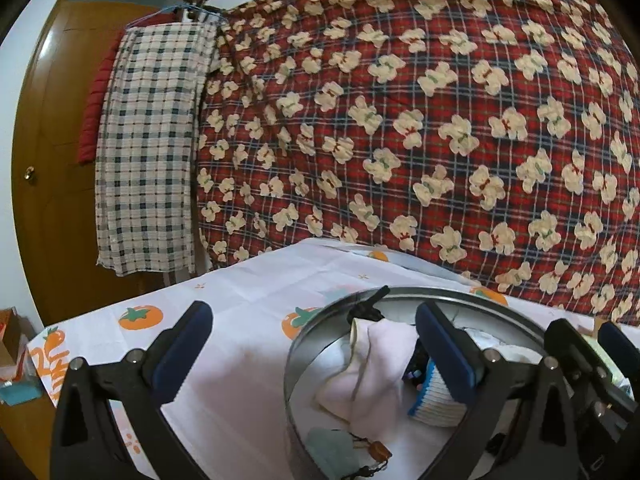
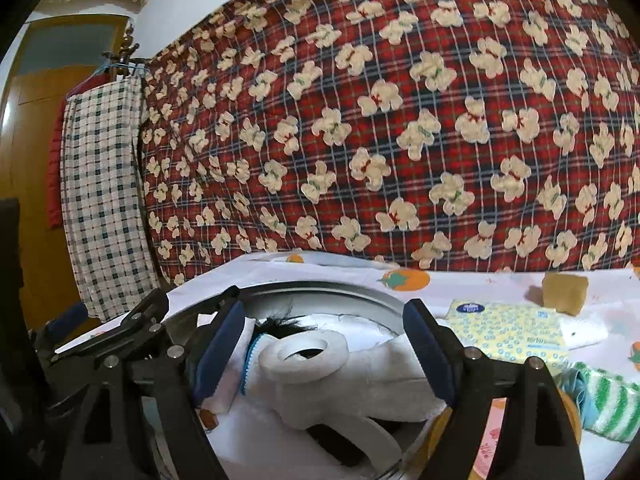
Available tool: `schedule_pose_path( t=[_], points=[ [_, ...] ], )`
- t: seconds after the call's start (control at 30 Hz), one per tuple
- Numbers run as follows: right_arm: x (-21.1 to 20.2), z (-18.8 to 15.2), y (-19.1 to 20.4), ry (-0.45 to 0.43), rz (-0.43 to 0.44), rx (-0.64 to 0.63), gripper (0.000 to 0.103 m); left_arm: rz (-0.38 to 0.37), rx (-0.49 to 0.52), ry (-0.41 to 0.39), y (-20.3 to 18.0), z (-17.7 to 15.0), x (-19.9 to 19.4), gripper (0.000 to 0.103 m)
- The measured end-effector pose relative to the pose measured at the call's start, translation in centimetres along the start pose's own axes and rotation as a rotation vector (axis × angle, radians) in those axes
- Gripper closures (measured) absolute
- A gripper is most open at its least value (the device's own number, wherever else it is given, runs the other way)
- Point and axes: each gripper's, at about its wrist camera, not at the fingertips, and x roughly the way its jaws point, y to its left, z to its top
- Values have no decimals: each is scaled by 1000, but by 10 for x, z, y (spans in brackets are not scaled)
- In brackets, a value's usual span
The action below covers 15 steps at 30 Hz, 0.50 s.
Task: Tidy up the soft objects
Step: 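Withdraw both grippers from the tin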
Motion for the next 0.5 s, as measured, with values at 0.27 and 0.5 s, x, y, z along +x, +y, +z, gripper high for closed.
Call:
schedule_pose_path(
  t=[0.27,0.5],
  points=[
    [-13,1,0,-40,-22,-11,20,5,-70,-13,11,-3,-12,0],
    [-19,-1,-6,-29,-38,-12,20,-10,-76,-16,9,-5,-21,0]
  ],
)
